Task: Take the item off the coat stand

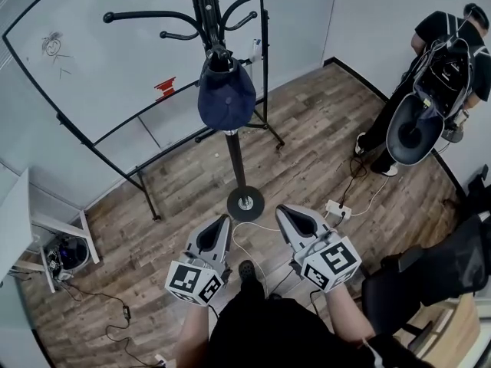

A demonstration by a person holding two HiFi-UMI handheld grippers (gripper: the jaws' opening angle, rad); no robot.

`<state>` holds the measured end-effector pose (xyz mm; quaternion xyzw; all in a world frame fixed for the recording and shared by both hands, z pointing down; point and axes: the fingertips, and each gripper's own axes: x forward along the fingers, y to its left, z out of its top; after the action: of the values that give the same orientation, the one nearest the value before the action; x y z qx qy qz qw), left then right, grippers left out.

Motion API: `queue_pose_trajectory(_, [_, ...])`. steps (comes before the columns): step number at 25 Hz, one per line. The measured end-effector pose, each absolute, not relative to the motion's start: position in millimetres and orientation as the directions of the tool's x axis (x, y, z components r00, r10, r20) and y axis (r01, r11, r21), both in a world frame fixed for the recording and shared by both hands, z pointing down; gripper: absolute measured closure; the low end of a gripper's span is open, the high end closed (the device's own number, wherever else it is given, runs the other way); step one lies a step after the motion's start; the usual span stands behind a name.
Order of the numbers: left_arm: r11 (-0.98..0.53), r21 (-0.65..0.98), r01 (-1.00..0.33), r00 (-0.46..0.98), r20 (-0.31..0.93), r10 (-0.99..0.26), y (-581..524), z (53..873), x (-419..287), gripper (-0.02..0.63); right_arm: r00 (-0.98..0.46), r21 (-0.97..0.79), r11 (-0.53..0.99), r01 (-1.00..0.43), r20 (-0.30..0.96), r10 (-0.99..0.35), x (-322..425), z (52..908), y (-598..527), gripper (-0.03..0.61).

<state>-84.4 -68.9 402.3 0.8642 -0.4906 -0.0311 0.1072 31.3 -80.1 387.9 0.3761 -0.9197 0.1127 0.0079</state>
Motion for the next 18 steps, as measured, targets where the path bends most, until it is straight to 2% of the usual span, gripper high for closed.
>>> queue_pose_trajectory(8, [-0.549,0.184,-0.816,0.564,0.045,-0.824,-121.1,404.8,-109.4,0.598,-0.703,-0.172,0.683,-0.71,0.101,-0.704,4.6,387.6,-123.1,0.548])
queue_pose_trajectory(18, [-0.54,0.192,-0.82,0.555,0.033,-0.831,-192.1,408.5,-144.3,0.597,-0.68,-0.154,0.663,-0.732,0.123,-0.723,-8.7,387.7,-155.0,0.548])
